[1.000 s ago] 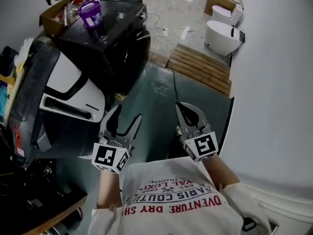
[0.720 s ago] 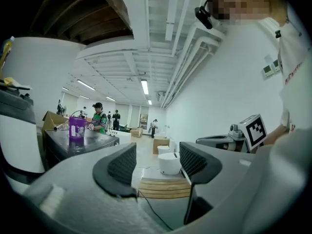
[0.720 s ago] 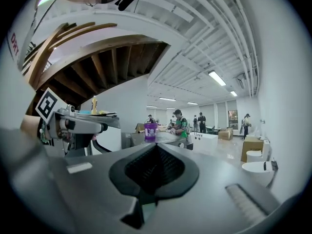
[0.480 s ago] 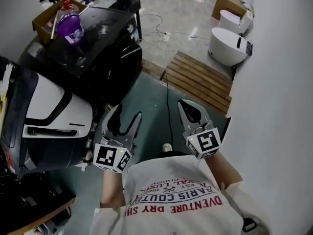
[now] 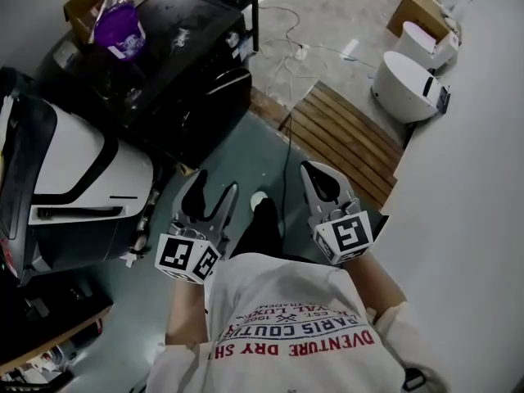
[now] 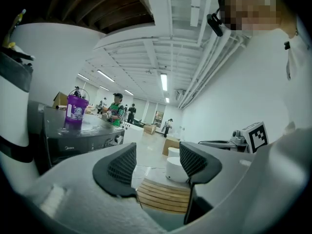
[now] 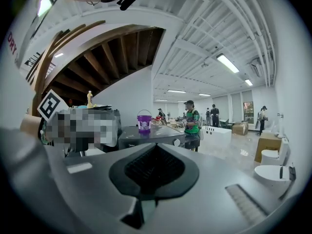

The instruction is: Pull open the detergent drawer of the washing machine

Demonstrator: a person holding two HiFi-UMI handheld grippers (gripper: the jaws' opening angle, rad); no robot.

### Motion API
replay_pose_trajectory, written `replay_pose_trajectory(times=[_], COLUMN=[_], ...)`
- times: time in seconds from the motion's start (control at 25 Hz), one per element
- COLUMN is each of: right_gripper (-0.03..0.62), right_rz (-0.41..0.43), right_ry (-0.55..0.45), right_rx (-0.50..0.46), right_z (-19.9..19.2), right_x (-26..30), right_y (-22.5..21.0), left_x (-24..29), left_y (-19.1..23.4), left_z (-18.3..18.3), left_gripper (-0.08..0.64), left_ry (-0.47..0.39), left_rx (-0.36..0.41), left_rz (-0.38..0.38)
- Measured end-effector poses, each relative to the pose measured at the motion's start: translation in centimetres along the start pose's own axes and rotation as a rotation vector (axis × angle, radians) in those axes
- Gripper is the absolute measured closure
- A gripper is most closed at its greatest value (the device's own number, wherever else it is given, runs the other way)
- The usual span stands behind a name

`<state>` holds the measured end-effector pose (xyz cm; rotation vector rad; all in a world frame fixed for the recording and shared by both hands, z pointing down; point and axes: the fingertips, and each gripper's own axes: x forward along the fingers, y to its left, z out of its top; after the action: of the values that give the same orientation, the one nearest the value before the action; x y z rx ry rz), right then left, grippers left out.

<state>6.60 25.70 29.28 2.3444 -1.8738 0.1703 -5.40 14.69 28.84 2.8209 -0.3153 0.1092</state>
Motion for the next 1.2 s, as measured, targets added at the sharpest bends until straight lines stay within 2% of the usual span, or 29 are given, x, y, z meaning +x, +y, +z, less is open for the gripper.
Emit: replay_pose_trajectory(times=[0.12,0.32,0.52,0.76,0.92,1.04,1.2], right_gripper=[0.591,0.591,0.591,0.591,0.591,0.591,0.591], right_rz=[0.049,0.124,0.214,0.332,0.398,0.467,0.557], right_ry=[0.008,0.022,0.048,0.055,0.078,0.091,0.109], right_rx=[-0.004,-0.032,-0.046,-0.076,-0.082,-0.084,-0.087], right_z=[-0.2,0.1,0.4,0.6,0.1,-0.9,-2.4], right_x=[3.5,10.9,19.0,27.6,31.0,33.1,36.0], right_y=[-1.1,-3.3,-5.0,-4.8,-2.9,-1.1,1.3], left_x=[2.4,8.1,12.6,15.1,15.0,14.2,13.0], left_y=[2.5,7.0,12.9,18.0,21.1,24.1,28.2], left_z=[-0.3,0.7,1.1,1.2,-0.6,-2.3,-4.0], left_gripper=[0.281,0.279,0.279,0.279,0.279,0.279,0.281], left_ry=[-0.008,-0.041,-0.076,-0.110,-0.125,-0.184,-0.268], left_rx=[-0.045,-0.070,-0.150,-0.137,-0.225,-0.282,-0.425], left_rz=[0.037,0.065,0.136,0.209,0.260,0.312,0.406])
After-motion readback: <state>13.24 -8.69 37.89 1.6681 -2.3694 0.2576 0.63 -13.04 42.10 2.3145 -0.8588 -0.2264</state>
